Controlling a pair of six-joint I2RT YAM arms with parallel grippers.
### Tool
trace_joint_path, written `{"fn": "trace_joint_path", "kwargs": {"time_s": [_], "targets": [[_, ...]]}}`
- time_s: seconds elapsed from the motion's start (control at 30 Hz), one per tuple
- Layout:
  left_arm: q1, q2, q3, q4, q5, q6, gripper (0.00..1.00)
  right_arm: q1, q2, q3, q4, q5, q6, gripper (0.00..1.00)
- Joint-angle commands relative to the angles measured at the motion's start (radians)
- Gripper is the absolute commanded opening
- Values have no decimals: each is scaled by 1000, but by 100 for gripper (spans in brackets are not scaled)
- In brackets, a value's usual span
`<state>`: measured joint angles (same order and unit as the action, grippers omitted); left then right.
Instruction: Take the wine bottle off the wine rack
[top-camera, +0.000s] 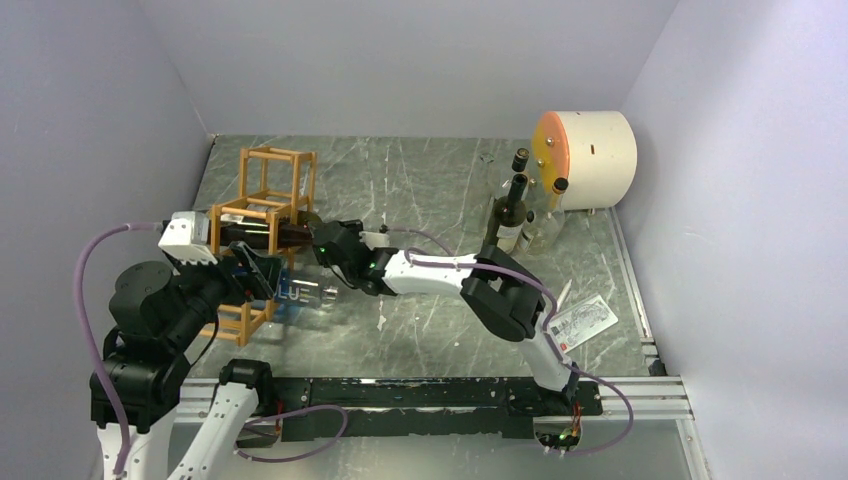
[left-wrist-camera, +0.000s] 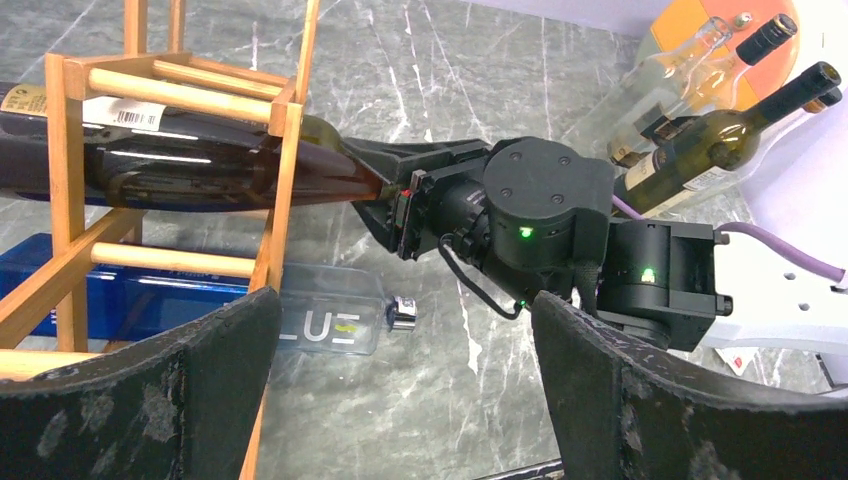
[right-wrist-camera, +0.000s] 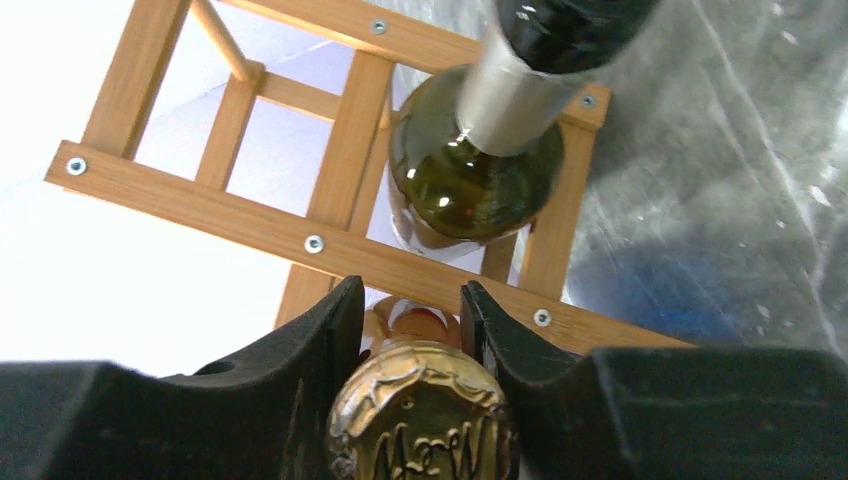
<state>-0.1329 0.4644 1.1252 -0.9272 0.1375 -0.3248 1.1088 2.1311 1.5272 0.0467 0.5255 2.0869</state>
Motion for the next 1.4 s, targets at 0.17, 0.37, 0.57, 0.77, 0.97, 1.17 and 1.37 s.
{"fn": "trace_joint_path", "kwargs": {"time_s": [0.17,0.37,0.57,0.77,0.97,1.17,1.37], "targets": [[-11,16,-17,6,-88,2,98,12,-14,-126,286,79,100,8],[-10,25,-35,47,-90,-32,98,14,-54,-273,499,105,91,0],[-10,33,-78,65,-163,-104,98,14,-62,-341,652,79,62,0],[-10,32,-84,63,-209,-122,98,6,-136,-430,670,68,25,0],[-10,28,-47,41,-276,-140,98,-28,-181,-553,790,-15,5,0],[-9,27,-43,37,-293,-158,98,-54,-285,-645,762,-44,-46,0],[-10,33,-37,44,-318,-143,98,-83,-367,-741,809,-99,-82,0]]}}
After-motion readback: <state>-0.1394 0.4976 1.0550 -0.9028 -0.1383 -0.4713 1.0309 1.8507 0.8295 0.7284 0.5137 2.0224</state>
